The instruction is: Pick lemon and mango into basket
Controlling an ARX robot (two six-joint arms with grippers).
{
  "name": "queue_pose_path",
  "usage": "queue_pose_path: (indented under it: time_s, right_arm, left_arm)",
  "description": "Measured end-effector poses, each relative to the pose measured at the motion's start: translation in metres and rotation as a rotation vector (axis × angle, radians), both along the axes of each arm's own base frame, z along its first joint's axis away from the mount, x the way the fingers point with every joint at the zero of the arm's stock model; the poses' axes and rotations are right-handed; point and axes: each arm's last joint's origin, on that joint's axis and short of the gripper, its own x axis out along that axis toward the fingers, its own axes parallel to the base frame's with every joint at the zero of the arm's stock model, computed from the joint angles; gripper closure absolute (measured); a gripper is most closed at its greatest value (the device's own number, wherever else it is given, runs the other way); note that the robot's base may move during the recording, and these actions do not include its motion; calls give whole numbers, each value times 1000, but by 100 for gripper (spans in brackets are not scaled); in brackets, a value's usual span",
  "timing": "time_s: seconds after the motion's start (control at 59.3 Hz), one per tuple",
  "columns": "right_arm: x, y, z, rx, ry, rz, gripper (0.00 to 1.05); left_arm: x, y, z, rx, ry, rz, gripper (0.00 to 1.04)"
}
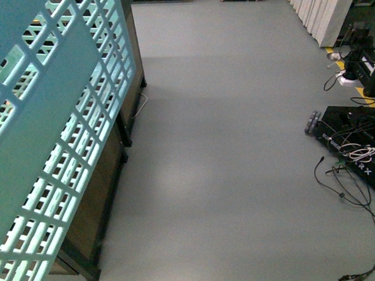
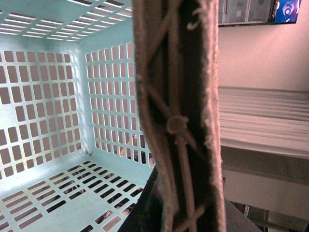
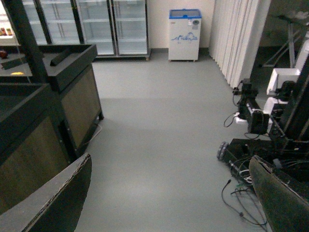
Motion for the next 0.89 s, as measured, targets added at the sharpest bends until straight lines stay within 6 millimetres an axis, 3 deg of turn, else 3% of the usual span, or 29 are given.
queue_pose_path:
  time_s: [0.894]
  right_arm:
    - [0,0,0,0,0,1,9]
  left_arm:
    - [0,1,0,10,1,4,100]
